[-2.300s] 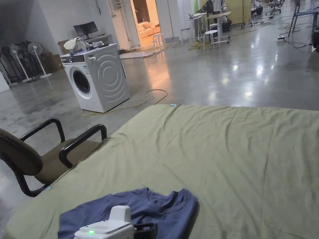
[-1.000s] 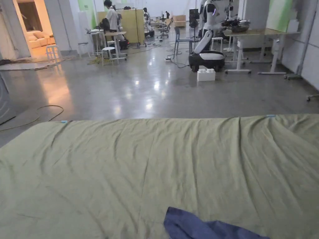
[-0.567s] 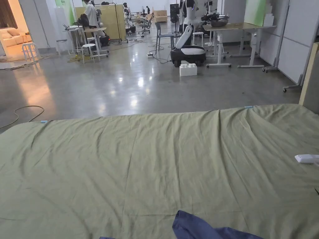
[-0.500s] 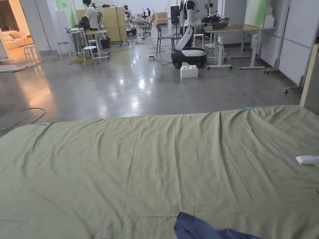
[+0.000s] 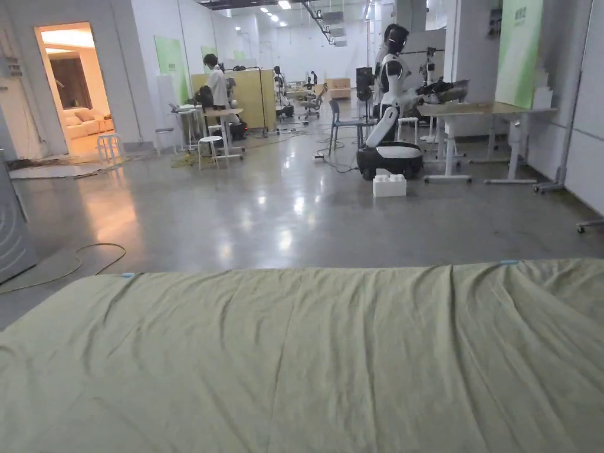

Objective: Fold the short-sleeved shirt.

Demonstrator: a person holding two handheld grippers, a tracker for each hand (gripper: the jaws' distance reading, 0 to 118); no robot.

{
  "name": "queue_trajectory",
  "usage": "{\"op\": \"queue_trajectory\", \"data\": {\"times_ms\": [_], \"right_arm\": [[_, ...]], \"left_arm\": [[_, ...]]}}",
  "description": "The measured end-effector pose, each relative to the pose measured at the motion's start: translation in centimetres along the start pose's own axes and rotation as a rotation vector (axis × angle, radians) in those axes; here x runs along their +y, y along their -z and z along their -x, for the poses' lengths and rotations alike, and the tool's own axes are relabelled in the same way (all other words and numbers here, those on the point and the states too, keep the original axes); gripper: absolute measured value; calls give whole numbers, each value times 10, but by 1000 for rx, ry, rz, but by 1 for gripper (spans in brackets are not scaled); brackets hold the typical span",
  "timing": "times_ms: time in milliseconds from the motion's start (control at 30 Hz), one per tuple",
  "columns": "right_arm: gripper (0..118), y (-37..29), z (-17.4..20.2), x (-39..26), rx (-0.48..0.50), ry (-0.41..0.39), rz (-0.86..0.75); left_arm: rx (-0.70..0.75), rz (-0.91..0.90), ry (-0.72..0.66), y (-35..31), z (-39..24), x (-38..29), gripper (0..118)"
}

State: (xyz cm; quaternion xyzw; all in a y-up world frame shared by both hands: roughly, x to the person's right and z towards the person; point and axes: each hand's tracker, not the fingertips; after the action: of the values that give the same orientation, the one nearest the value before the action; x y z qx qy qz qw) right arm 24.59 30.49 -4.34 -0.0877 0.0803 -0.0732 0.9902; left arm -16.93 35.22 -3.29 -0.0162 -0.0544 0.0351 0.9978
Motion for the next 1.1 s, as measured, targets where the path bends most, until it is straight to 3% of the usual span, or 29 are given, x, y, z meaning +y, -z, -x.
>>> {"op": "queue_trajectory", "data": {"times_ms": [67,233,433,733,933,1000,1067,1100], "right_arm": [[0,-2,1,3,14,15,-9],[0,-6,5,7,-8,-37,-22],[0,-4,0,6,-31,-12,-19],[0,0,4,4,-52,-49,3],[0,3,1,-9,-36,-42,53],[0,5,-2,-16,-44,-36,79],[0,7,-6,-22,-57,-9,110],[0,8,-9,-26,-61,5,126]], "left_arm": [[-12,9,15,-3,0,5,0],[-9,58,71,1,-4,9,0],[-38,62,76,4,-7,9,0],[-56,93,57,11,-3,4,0],[-76,280,129,48,9,-8,0],[-91,450,53,78,19,-21,0],[-102,481,25,109,30,-46,0],[-121,525,4,128,35,-59,12]]}}
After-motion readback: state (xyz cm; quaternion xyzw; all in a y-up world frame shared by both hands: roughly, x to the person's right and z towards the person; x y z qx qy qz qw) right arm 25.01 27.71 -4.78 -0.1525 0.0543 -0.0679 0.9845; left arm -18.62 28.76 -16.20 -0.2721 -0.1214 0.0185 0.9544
